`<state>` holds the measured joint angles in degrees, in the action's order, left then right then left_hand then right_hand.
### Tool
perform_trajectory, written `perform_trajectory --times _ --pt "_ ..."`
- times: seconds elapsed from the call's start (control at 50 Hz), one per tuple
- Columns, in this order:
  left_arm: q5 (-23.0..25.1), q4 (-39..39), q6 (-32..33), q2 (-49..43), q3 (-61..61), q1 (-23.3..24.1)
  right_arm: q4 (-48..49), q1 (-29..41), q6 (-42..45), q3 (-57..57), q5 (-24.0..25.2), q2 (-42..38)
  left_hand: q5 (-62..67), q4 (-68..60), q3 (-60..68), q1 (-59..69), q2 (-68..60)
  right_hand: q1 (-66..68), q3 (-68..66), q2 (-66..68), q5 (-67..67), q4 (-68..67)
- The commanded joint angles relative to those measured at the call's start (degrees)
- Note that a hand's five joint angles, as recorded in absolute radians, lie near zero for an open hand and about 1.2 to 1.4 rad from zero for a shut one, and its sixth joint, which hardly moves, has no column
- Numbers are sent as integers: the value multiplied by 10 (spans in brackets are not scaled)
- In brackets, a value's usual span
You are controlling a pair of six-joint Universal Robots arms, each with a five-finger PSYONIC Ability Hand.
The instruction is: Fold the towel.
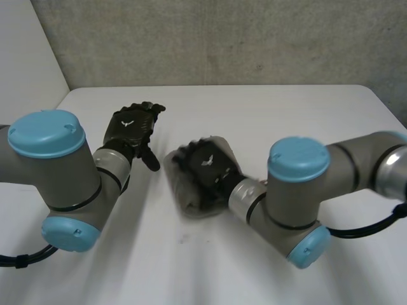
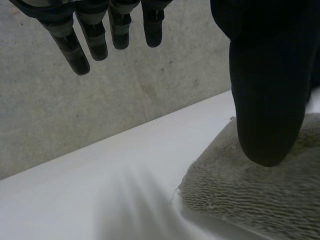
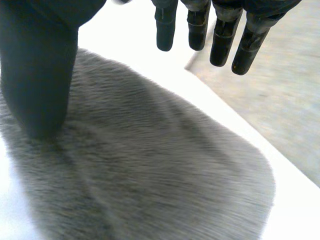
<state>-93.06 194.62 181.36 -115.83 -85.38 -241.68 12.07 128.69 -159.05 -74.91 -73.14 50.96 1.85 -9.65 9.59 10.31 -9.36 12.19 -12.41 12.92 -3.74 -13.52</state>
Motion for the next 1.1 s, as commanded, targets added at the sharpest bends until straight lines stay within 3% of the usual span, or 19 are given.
perform_trajectory --times 0.02,0.1,0.28,0.42,0.54,0.6,0.78,0.9,1.1 --pt "1 -2 -11 -7 20 14 -7 -48 -217 -8 -44 74 -19 -4 4 -3 -6 -22 24 -29 37 35" --pt "0 -16 -42 -27 48 37 -27 -70 -296 -1 -15 68 -15 -7 8 1 -10 -22 24 -29 37 35" --pt "-16 -98 -55 -123 87 53 -73 -101 -291 47 19 -17 -19 -4 4 -3 -6 -22 24 -29 37 35" --pt "-29 -99 -50 -148 84 53 -115 -111 -218 93 14 -85 -19 -4 4 -3 -6 -22 24 -29 37 35" --pt "-28 -101 -47 -143 82 52 -116 -117 -164 93 -1 -89 -19 -4 4 -3 -6 -22 24 -29 37 35" --pt "-27 -103 -43 -119 81 52 -118 -123 -149 86 -23 -72 -19 -4 4 -3 -6 -22 24 -29 37 35" --pt "-25 -115 -49 6 80 44 -110 -136 -155 39 -63 87 -19 -4 4 -3 -6 -22 24 -29 37 35" --pt "-23 -180 -50 119 93 29 -113 -145 -163 36 -132 177 -19 -4 4 -3 -6 -22 24 -29 37 35" --pt "-22 -279 -49 208 139 -18 -151 -159 -139 40 -157 274 -19 -4 4 -3 -6 -22 24 -29 37 35"
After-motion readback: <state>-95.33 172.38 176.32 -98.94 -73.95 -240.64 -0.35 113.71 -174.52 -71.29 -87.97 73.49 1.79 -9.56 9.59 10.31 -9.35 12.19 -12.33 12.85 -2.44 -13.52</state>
